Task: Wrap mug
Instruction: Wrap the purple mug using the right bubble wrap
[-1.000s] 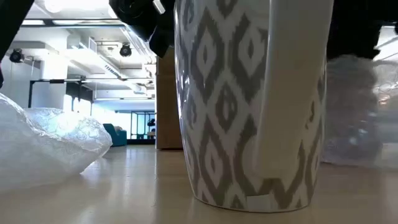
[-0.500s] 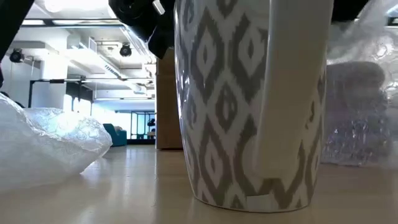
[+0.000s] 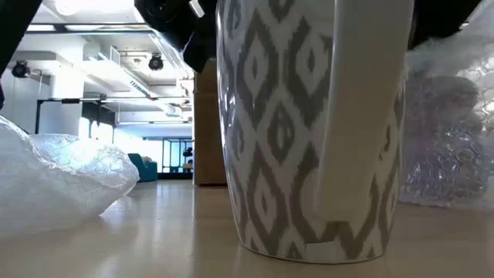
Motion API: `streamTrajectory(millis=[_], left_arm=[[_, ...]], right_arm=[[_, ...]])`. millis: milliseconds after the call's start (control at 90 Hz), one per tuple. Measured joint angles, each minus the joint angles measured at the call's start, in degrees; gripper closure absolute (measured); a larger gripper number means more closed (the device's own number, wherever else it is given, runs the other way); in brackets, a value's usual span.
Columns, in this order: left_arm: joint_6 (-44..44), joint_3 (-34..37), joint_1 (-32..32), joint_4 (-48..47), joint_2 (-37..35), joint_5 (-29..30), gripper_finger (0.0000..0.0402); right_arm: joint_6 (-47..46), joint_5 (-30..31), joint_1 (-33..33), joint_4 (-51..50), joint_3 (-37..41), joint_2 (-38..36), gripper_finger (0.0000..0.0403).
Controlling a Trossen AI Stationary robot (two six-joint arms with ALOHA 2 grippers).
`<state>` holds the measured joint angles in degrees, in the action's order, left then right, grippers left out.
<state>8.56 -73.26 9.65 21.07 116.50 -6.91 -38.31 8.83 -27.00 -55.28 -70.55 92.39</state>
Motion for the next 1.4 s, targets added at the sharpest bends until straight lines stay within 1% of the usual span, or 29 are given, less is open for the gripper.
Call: streamTrajectory(millis=[167, 233, 344, 478, 589, 744, 789, 844, 944, 1100, 1167, 1211, 1289, 1344, 1400], left_arm=[[-0.10, 0.16, 0.07, -3.31, -3.95, 0.15, 0.0402], [-0.30, 0.14, 0.07, -3.52, -5.47, 0.19, 0.0402], [-0.97, 0.20, 0.06, -2.25, -5.55, 0.12, 0.0402], [-0.95, -1.23, -0.07, 0.49, -3.10, -0.02, 0.0402], [-1.62, -4.49, -0.05, 1.38, 0.95, -1.08, 0.0402], [-1.94, -8.52, 0.07, -2.86, 3.99, -1.90, 0.0402], [-2.04, -8.63, 0.07, -4.31, 4.16, -1.56, 0.0402], [-2.09, -8.66, 0.02, -4.27, 4.72, -1.34, 0.0402], [-1.76, -8.17, -0.28, -4.16, 4.83, -0.08, 0.0402], [-1.43, -7.59, -0.39, -3.63, 4.64, 1.55, 0.0402], [-1.30, -7.17, -0.39, -5.16, 4.70, 1.74, 0.0402], [-1.33, -7.59, -0.39, -3.16, 4.98, 1.51, 0.0402], [-1.20, -7.25, -0.37, -4.07, 4.80, 1.58, 0.0401], [-1.19, -7.35, -0.37, -3.30, 4.89, 1.55, 0.0402], [-1.19, -7.30, -0.39, -3.29, 4.90, 1.50, 0.0402]], right_arm=[[0.00, 0.56, 0.02, 0.06, 1.36, 5.11, 0.0403], [-0.03, 0.83, 0.02, 0.15, 1.31, 5.53, 0.0403], [0.04, 1.29, 0.09, -0.20, 1.32, 5.28, 0.0403], [-0.37, 1.49, 0.09, -0.11, 1.35, 3.31, 0.0403], [-1.23, 3.03, 0.15, 0.33, 1.30, 2.28, 0.0403], [-1.74, 2.94, 0.11, 0.38, 1.30, 1.76, 0.0403], [-2.03, 2.57, 0.13, 0.47, 1.30, 1.72, 0.0403], [-2.37, 2.67, 0.13, 0.44, 1.21, 1.72, 0.0403], [-2.15, 1.10, 0.13, -0.33, -0.06, 1.68, 0.0403], [-3.03, -3.10, 0.14, -4.35, -3.24, -0.23, 0.0403], [-4.86, -3.03, 0.02, -4.35, -4.72, -2.48, 0.0403], [-5.68, -4.11, -0.15, -4.29, -5.33, -4.45, 0.0403], [-7.52, -4.27, -0.83, -7.33, -5.06, -6.39, 0.0403], [-9.28, -3.02, -1.73, -8.06, -4.83, -7.14, 0.0403], [-11.45, -1.21, -2.62, -10.91, -4.68, -8.51, 0.0403]])
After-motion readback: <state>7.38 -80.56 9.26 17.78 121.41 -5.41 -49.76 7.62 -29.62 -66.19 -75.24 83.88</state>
